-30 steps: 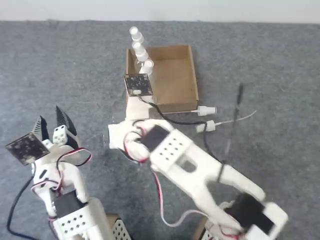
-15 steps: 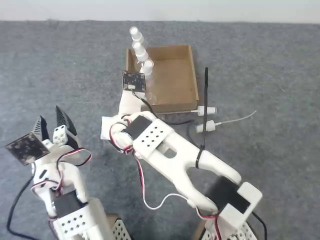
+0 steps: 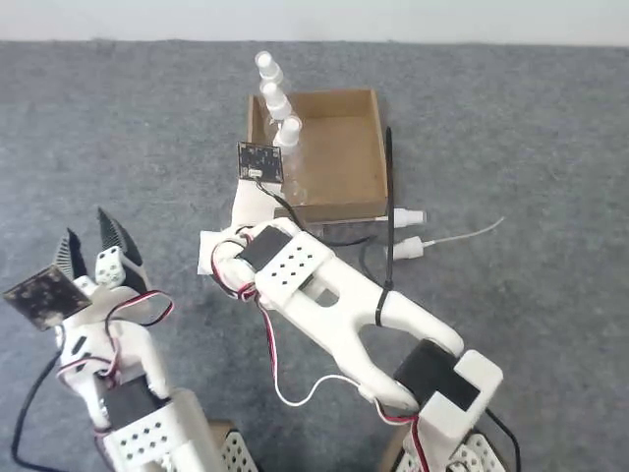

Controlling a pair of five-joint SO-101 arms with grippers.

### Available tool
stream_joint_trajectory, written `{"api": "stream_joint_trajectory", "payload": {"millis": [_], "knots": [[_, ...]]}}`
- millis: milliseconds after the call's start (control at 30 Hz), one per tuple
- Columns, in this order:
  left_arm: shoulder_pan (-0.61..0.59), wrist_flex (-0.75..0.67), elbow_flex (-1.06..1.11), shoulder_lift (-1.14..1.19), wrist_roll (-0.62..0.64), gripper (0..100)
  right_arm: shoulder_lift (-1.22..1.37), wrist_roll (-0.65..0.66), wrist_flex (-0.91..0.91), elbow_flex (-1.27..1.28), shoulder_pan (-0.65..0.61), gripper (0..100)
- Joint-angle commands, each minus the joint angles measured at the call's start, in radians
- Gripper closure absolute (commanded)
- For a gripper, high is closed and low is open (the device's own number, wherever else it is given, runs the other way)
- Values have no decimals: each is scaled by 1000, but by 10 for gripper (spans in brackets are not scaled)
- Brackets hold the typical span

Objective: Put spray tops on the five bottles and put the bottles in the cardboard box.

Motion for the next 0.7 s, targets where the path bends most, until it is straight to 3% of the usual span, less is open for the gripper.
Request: {"api": "stream_joint_trajectory", "payload": {"millis": [0, 400, 667], "knots": [[0, -29, 4, -23, 0, 840, 16, -9, 82, -37, -12, 753], [2, -29, 5, -23, 0, 840, 15, -11, 412, -150, -10, 753], [2, -29, 5, -23, 0, 840, 15, -69, 510, -207, -8, 753]]}}
